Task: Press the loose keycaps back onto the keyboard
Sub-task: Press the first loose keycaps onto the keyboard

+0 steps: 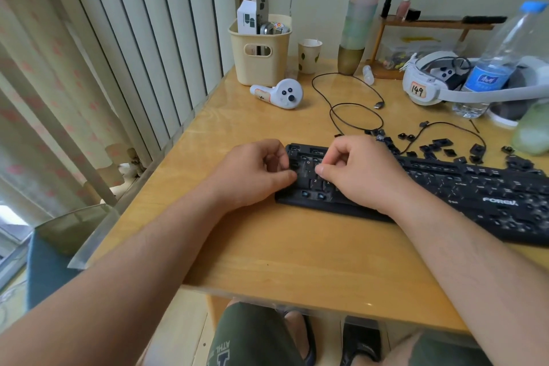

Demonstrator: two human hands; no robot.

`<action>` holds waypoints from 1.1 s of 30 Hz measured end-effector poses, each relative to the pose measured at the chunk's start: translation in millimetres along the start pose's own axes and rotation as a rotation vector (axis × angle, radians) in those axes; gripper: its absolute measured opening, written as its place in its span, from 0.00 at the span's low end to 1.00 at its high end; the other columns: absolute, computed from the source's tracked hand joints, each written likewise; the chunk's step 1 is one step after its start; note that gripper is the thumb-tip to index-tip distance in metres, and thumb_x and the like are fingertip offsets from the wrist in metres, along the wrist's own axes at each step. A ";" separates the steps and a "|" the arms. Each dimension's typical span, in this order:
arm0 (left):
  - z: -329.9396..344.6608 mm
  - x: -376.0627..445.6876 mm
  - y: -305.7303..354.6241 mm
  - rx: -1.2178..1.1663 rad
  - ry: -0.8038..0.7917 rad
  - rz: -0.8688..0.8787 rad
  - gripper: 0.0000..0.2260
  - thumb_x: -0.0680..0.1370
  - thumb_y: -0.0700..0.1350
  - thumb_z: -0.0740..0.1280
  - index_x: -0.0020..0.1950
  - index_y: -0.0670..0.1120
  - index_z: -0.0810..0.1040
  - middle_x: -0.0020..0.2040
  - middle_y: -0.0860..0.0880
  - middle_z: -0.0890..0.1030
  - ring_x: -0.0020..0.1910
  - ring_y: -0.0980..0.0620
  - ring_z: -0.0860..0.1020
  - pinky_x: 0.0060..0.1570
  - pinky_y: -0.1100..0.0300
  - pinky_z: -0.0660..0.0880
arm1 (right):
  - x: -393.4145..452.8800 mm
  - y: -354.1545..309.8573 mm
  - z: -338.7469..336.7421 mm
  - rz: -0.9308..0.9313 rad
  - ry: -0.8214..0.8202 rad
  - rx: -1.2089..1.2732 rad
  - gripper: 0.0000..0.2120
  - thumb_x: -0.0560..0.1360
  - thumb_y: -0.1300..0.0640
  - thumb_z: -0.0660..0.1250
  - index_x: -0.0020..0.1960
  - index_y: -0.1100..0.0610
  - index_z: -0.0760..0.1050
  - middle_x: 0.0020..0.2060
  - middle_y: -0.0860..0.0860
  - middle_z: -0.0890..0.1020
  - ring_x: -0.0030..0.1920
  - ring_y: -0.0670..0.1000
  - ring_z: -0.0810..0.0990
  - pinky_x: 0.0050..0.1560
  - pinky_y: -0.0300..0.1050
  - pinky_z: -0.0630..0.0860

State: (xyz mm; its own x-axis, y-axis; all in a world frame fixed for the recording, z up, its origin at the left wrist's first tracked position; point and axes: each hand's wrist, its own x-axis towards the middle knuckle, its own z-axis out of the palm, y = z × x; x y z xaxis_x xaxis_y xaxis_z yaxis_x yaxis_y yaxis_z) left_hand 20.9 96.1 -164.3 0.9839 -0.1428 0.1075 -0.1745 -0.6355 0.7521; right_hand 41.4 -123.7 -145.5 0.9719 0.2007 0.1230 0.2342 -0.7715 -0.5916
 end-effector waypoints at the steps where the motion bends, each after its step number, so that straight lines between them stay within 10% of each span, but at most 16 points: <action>1: 1.2 0.2 -0.2 0.034 -0.003 0.016 0.07 0.76 0.49 0.75 0.44 0.52 0.78 0.34 0.57 0.77 0.34 0.59 0.74 0.40 0.59 0.73 | -0.8 1.1 -2.9 0.002 0.004 -0.014 0.10 0.74 0.46 0.75 0.37 0.48 0.80 0.27 0.43 0.78 0.33 0.46 0.76 0.44 0.48 0.74; 13: -18.5 36.3 23.4 -0.076 -0.146 -0.231 0.18 0.74 0.67 0.72 0.49 0.54 0.83 0.50 0.54 0.82 0.49 0.53 0.79 0.48 0.55 0.73 | 29.6 48.9 -73.9 0.039 0.066 -0.105 0.03 0.77 0.50 0.73 0.45 0.45 0.83 0.38 0.45 0.82 0.40 0.47 0.79 0.37 0.42 0.71; 25: 38.4 124.7 53.0 0.311 -0.142 -0.090 0.11 0.74 0.58 0.75 0.53 0.56 0.87 0.46 0.59 0.83 0.49 0.58 0.80 0.55 0.56 0.80 | 78.8 41.4 -47.9 -0.104 -0.080 -0.262 0.08 0.79 0.50 0.71 0.56 0.47 0.85 0.49 0.43 0.83 0.51 0.48 0.80 0.56 0.48 0.79; 33: 46.6 124.7 50.9 0.351 -0.104 -0.046 0.07 0.76 0.54 0.73 0.52 0.55 0.87 0.46 0.56 0.84 0.49 0.55 0.81 0.55 0.51 0.81 | 83.4 43.5 -33.1 -0.067 -0.094 -0.247 0.04 0.77 0.51 0.72 0.50 0.46 0.85 0.43 0.43 0.81 0.46 0.48 0.80 0.51 0.48 0.81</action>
State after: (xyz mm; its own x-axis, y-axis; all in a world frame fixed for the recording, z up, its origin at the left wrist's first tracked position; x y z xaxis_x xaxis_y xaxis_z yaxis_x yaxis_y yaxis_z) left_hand 132.8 10.6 -142.9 0.9849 -0.1729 -0.0014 -0.1506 -0.8619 0.4841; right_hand 133.5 -160.5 -134.6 0.9503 0.3023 0.0743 0.3077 -0.8762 -0.3708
